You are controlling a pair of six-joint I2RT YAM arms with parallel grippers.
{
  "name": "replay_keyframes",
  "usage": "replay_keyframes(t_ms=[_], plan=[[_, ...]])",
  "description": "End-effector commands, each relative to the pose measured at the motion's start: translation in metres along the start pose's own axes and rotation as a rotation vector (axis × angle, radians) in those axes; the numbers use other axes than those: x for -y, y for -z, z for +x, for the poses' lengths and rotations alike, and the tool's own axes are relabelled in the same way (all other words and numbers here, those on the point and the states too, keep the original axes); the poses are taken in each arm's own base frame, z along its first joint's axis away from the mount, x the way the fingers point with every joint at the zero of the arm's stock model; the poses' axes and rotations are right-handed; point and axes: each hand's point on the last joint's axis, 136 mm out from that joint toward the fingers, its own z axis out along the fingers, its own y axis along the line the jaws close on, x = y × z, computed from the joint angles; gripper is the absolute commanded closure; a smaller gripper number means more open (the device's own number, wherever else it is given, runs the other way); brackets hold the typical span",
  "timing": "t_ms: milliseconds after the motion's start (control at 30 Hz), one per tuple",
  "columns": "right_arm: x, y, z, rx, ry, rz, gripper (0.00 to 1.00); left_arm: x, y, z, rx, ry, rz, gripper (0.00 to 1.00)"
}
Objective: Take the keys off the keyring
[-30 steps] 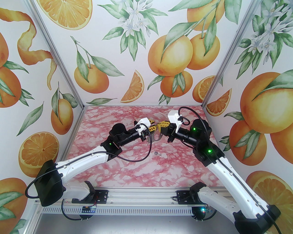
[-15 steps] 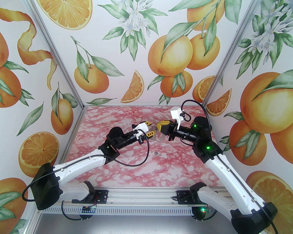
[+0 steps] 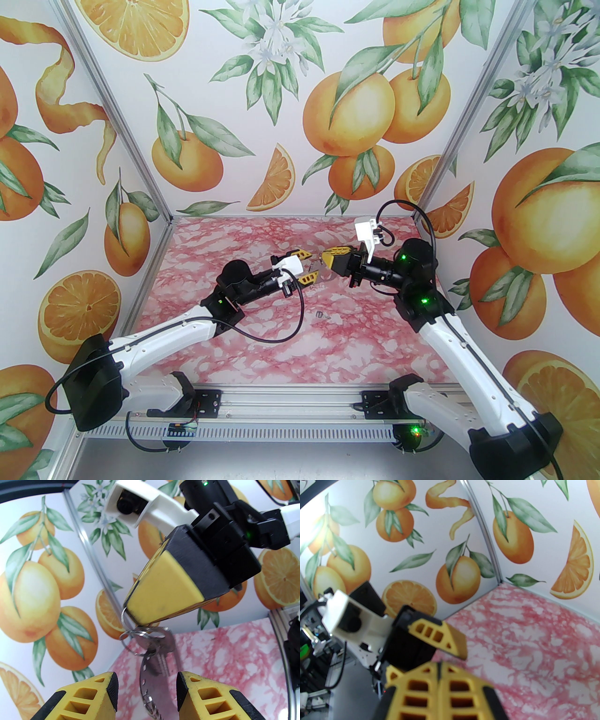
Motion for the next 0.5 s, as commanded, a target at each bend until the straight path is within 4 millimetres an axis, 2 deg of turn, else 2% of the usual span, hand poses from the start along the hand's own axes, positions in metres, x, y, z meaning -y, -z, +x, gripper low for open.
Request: replay_keyframes(t_ms=[0, 300, 467], plan=[[-0.008, 0.002, -0.007, 0.029, 0.026, -0.036, 1.00, -0.007, -0.004, -0.026, 0.087, -0.017, 0.000, 0.56], [-0.007, 0.003, -0.006, 0.036, 0.018, -0.039, 1.00, -0.014, -0.010, -0.031, 0.120, -0.017, -0.026, 0.59], [-0.008, 0.004, -0.006, 0.030, 0.029, -0.036, 1.00, -0.007, -0.008, -0.036, 0.112, -0.020, 0.024, 0.61]])
